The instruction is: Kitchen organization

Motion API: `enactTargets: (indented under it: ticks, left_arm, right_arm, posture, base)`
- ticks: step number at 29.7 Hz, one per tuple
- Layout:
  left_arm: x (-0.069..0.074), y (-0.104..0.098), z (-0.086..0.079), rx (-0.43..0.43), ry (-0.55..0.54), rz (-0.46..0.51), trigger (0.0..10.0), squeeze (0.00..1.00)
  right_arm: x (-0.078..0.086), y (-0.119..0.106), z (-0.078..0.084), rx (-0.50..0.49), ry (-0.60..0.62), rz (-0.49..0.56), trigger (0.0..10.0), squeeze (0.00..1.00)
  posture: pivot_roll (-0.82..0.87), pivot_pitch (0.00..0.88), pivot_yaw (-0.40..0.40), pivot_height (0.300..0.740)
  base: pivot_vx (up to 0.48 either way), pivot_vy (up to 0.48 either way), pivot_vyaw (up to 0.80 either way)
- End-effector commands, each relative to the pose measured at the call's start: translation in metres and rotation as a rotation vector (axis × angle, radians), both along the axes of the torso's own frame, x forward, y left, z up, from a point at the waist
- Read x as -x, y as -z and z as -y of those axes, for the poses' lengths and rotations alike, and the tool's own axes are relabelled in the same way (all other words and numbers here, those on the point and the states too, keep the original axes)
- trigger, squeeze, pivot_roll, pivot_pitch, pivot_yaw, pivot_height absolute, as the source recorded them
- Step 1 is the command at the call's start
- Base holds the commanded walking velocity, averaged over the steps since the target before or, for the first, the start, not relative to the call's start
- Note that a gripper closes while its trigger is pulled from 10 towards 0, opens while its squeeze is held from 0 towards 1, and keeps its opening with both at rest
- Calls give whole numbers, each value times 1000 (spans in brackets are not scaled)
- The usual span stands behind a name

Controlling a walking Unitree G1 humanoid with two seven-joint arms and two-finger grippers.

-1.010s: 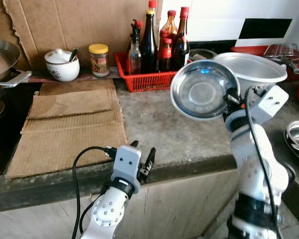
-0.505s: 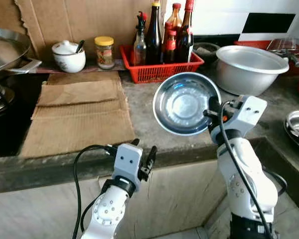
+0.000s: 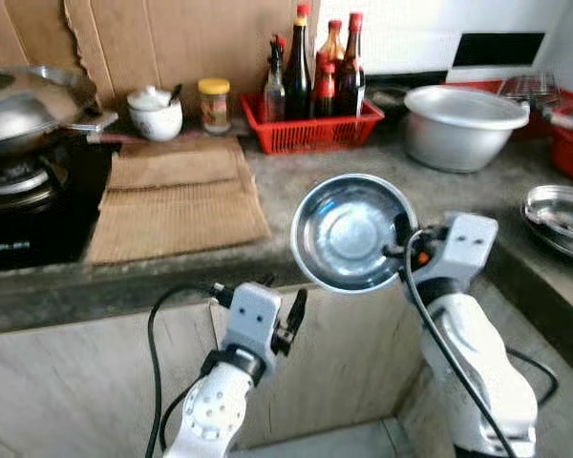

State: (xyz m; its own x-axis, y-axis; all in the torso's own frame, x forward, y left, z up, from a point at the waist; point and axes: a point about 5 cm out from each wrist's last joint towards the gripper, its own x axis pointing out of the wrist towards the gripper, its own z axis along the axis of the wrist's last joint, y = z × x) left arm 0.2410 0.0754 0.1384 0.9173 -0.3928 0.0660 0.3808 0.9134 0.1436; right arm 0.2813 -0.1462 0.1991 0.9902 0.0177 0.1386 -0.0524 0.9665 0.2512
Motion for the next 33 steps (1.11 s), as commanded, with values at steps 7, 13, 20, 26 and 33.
enactTargets:
  ticks: [7, 13, 20, 26, 33]
  left_arm:
    - [1, -1, 4, 4, 17, 6, 10000, 0]
    - [1, -2, 4, 7, 23, 7, 10000, 0]
    - [0, -2, 5, 8, 28, 7, 10000, 0]
    - [1, -1, 5, 12, 28, 5, 10000, 0]
    - [1, -1, 5, 12, 23, 4, 10000, 0]
  right_arm:
    - [5, -6, 4, 16, 16, 40, 10000, 0]
    - [5, -9, 8, 15, 35, 54, 10000, 0]
    - [5, -13, 13, 21, 70, 70, 10000, 0]
    - [4, -14, 15, 23, 87, 70, 10000, 0]
    - [3, -14, 17, 30, 110, 71, 10000, 0]
  posture:
    - [-16, 0, -52, 740]
    - [-17, 0, -50, 740]
    - [-20, 0, -46, 740]
    - [-19, 0, -50, 740]
    - [-18, 0, -49, 740]
  base:
    - [-292, 0, -229]
    - [-294, 0, -400]
    - [-296, 0, -343]
    - [-301, 0, 0]
    - [-302, 0, -571]
